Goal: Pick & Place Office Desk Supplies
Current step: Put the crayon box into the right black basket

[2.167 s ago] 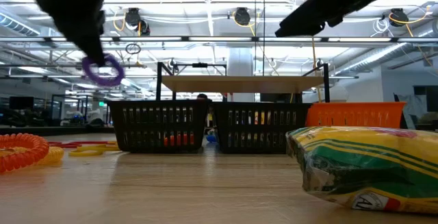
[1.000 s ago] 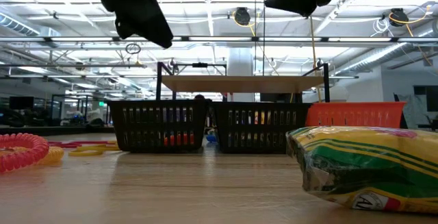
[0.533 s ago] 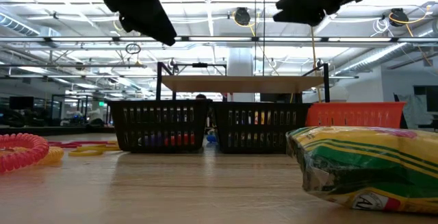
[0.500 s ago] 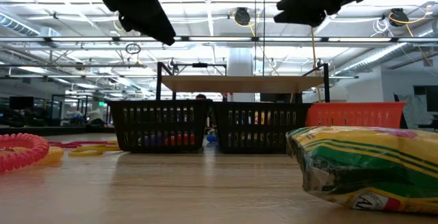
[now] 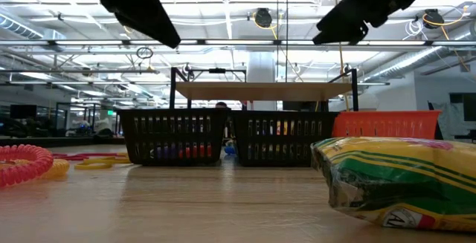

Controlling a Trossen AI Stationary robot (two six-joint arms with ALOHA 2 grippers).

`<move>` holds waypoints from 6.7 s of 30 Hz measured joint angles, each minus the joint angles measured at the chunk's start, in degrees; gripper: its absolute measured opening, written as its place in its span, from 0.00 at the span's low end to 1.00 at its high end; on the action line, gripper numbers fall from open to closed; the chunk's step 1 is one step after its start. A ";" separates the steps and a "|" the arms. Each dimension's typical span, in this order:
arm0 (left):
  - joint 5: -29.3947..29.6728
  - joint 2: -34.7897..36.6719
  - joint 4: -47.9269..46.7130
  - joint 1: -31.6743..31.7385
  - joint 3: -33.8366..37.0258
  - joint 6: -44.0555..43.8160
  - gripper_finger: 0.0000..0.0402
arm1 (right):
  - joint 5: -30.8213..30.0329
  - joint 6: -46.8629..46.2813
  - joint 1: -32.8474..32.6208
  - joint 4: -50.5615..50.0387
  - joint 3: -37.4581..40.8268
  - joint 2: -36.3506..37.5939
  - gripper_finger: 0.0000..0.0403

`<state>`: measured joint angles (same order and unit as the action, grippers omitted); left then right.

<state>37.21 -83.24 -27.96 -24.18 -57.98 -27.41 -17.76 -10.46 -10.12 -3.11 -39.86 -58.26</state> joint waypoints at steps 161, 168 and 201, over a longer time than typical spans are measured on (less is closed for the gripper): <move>-13.00 0.02 0.76 1.92 0.02 -2.91 0.30 | 18.05 -6.17 17.35 22.02 -11.26 -39.89 0.63; -12.98 0.02 0.76 1.92 0.02 -2.87 0.30 | 18.05 4.27 18.53 16.79 -11.26 -39.89 0.63; -12.89 0.02 0.79 2.03 0.02 -1.72 0.30 | 20.54 15.30 22.90 14.17 -11.66 -39.93 0.63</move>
<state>24.32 -83.22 -27.17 -22.15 -57.95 -29.13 2.78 4.83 12.78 11.06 -51.52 -98.19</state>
